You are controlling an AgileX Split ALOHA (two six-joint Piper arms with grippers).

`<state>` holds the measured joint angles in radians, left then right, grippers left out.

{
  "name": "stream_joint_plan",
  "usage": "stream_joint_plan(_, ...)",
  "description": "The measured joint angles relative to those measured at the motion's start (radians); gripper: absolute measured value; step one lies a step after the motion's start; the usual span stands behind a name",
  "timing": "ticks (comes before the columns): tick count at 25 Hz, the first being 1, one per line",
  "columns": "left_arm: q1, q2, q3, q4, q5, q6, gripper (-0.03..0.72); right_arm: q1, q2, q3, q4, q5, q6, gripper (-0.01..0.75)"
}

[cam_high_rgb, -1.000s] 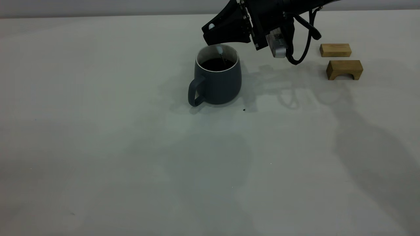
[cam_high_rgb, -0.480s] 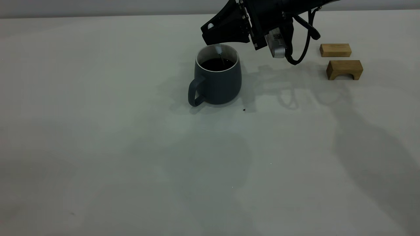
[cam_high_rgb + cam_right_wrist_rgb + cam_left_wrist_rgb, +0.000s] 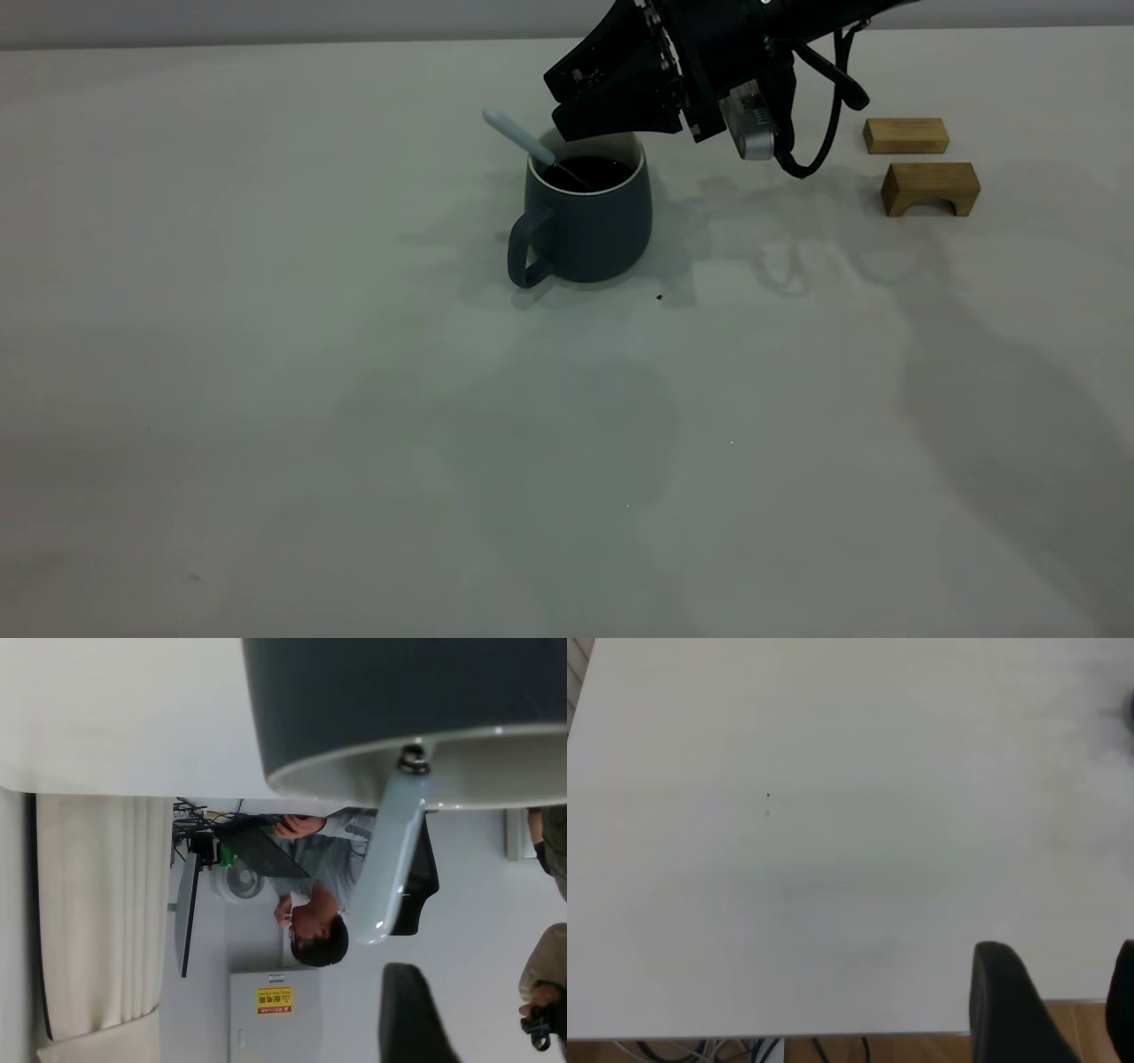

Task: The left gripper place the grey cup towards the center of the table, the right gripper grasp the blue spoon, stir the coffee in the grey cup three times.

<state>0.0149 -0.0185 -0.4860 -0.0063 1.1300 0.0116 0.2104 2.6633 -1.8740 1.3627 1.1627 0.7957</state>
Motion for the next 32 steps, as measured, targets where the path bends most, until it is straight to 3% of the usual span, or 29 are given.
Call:
stream_joint_plan(3,0.000,0.000,0.000,0.000,0.000,0.000,0.355,0.000,-0.008,0.000,-0.036,0.000,-0.032,0.526)
stream_joint_plan(7,0.000,0.000,0.000,0.000,0.000,0.000,0.355,0.000,-0.078,-0.030,-0.246,0.005,-0.076,0.566)
stream_joint_plan(18,0.000,0.000,0.000,0.000,0.000,0.000,0.355,0.001,-0.448,-0.151,-0.982,0.053,-0.110,0.533)
stream_joint_plan(23,0.000,0.000,0.000,0.000,0.000,0.000,0.355,0.000,-0.624,-0.151,-1.125,0.064,-0.491,0.496)
stream_joint_plan(27,0.000,0.000,0.000,0.000,0.000,0.000,0.355,0.000,-0.768,-0.048,-1.081,0.065,-0.813,0.474)
stream_joint_plan(32,0.000,0.000,0.000,0.000,0.000,0.000,0.355,0.000,-1.000,0.255,-1.143,0.072,-0.899,0.445)
